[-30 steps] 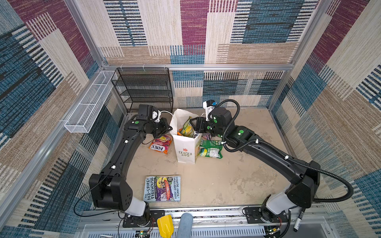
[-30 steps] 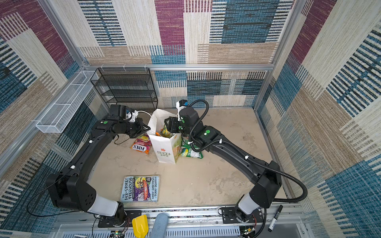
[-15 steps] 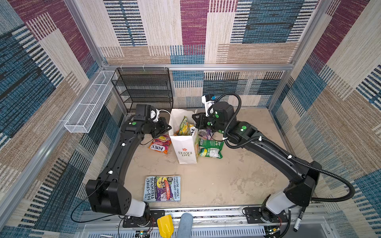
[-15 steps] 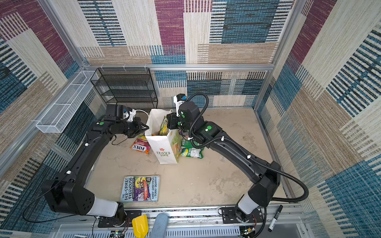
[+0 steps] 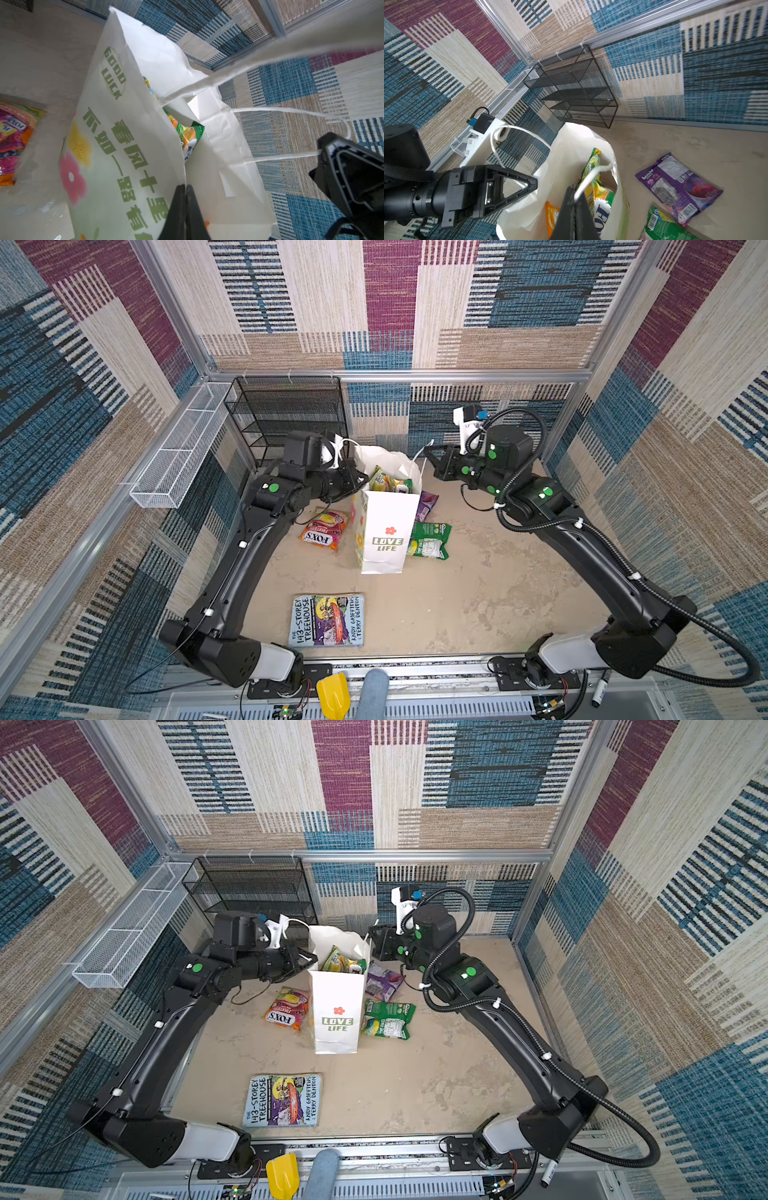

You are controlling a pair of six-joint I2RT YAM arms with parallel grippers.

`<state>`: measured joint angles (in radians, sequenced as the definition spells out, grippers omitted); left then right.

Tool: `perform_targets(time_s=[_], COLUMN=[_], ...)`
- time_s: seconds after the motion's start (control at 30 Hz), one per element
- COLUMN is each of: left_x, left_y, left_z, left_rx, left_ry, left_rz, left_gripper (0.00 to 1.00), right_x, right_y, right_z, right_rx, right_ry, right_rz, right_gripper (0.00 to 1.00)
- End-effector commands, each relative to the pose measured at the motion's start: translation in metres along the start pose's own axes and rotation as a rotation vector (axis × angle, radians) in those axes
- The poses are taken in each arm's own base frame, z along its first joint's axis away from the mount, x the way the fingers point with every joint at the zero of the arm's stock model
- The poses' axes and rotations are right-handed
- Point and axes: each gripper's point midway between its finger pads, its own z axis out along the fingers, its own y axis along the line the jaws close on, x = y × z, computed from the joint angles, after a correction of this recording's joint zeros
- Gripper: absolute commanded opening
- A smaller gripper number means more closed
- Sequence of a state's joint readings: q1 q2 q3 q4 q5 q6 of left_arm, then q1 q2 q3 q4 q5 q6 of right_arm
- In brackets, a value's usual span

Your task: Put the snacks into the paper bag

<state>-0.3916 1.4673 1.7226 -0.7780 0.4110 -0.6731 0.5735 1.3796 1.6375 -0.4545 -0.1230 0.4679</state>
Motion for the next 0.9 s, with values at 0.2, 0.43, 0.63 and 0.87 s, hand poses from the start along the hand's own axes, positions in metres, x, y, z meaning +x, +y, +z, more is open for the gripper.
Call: perform_targets(time_s=[0.2,0.43,0.63,0.87], left_x=[0.013,0.022,0.009,0.003], left_y=[-0.09,-0.088,-0.062,-0.004], left_z=[0.079,0.174,0.216,0.198], left_rx=[0.162,0.174,0.093,-0.084], left_ry=[0.102,0.231,0.204,0.149], left_rz=[0.086,0.044,0.083,0.011], left_gripper=[0.0,0.0,0.0,0.0], right_x=[-0.049,-0.04,-0.028,-0.005], right_y=[-0.058,-0.143,-0.15,-0.133], right_z=[-0.075,-0.086,-0.05,-0.003], right_rx=[0.239,0.516,0.379,0.172], right_ry=[-0.257,-0.275,-0.257,-0.121], right_rz=[-0.013,-0.018,-0.045,-0.083], right_gripper=[0.0,0.0,0.0,0.0])
